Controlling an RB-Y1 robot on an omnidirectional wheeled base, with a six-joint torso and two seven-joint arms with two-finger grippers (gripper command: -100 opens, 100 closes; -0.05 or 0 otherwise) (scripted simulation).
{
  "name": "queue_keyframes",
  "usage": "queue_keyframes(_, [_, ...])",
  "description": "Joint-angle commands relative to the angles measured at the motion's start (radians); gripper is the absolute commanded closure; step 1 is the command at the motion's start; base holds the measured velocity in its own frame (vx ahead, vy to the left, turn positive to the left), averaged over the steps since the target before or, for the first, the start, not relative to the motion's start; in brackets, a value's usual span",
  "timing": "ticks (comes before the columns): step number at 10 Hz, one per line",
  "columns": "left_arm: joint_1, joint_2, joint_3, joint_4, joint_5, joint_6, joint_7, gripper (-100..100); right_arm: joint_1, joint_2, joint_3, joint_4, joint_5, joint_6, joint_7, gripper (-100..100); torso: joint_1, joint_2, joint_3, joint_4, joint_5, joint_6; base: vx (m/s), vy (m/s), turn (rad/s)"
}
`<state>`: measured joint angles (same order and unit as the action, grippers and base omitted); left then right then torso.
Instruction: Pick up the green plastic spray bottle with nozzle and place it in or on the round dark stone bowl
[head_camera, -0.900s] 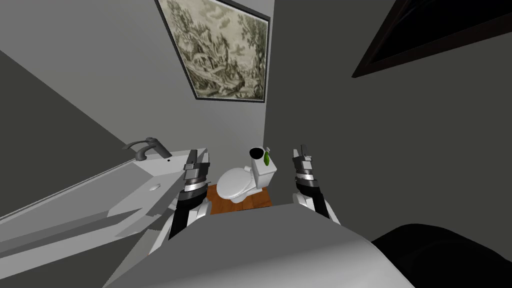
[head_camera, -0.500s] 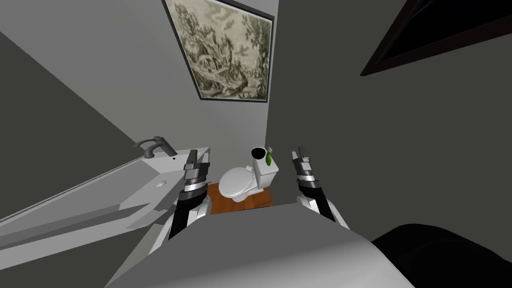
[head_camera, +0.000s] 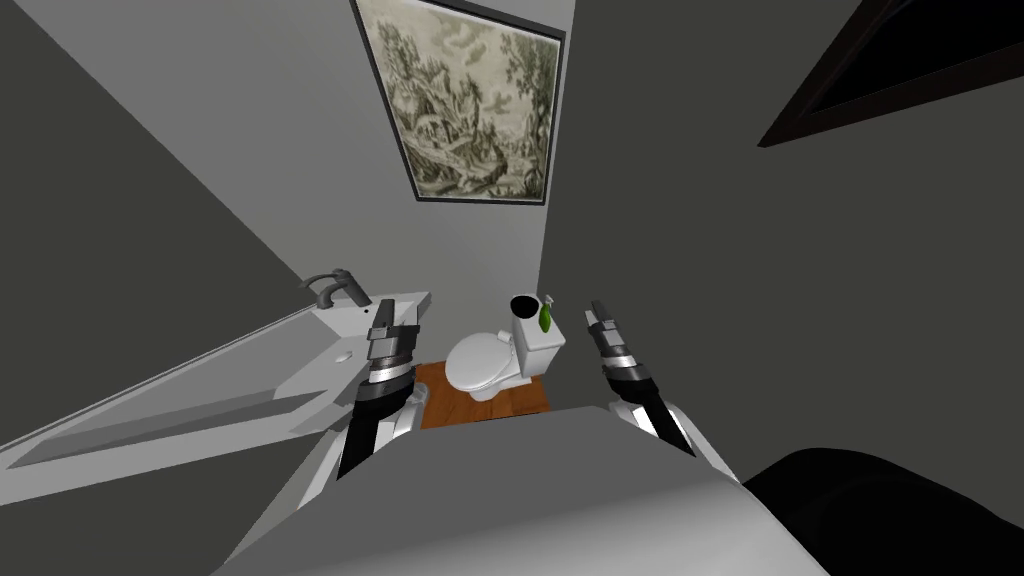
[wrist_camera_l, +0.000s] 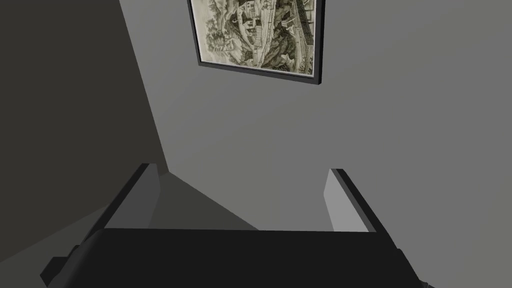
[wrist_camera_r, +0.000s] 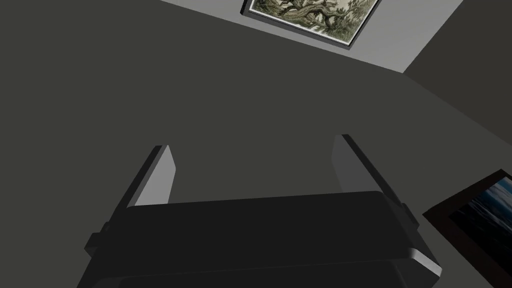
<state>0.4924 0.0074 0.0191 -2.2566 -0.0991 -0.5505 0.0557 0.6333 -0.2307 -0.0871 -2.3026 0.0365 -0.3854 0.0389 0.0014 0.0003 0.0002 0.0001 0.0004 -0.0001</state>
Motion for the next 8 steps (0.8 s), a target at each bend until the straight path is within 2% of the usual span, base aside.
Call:
queue_keyframes(1, [0.000, 0.000, 0.000, 0.000, 0.000, 0.000, 0.000, 0, 0.022, -0.050, -0.013, 0.008, 0.005, 0.025, -0.001, -100, 0.000, 0.000, 0.000, 0.000, 0.000, 0.000, -0.005, 0.037, 0.163])
queue_keyframes(2, [0.000, 0.000, 0.000, 0.000, 0.000, 0.000, 0.000, 0, 0.040, -0.082, -0.026, 0.013, 0.006, 0.040, -0.004, -100, 0.000, 0.000, 0.000, 0.000, 0.000, 0.000, -0.006, 0.047, 0.172])
queue_keyframes(3, [0.000, 0.000, 0.000, 0.000, 0.000, 0.000, 0.000, 0, 0.040, -0.091, -0.026, 0.013, 0.006, 0.040, -0.004, -100, 0.001, 0.000, 0.000, 0.000, 0.000, 0.000, -0.002, 0.031, 0.050])
queue_keyframes(5, [0.000, 0.000, 0.000, 0.000, 0.000, 0.000, 0.000, 0, 0.076, -0.159, -0.052, 0.024, 0.009, 0.074, -0.010, -100, 0.000, 0.000, 0.000, 0.000, 0.000, 0.000, -0.001, 0.038, 0.157])
queue_keyframes(6, [0.000, 0.000, 0.000, 0.000, 0.000, 0.000, 0.000, 0, 0.076, -0.167, -0.052, 0.024, 0.009, 0.074, -0.010, -100, 0.001, 0.000, 0.000, 0.000, 0.000, 0.000, -0.001, 0.031, 0.053])
queue_keyframes(8, [0.000, 0.000, 0.000, 0.000, 0.000, 0.000, 0.000, 0, 0.113, -0.235, -0.078, 0.037, 0.012, 0.109, -0.018, -100, 0.001, 0.000, 0.000, 0.000, 0.000, 0.000, -0.001, 0.042, 0.157])
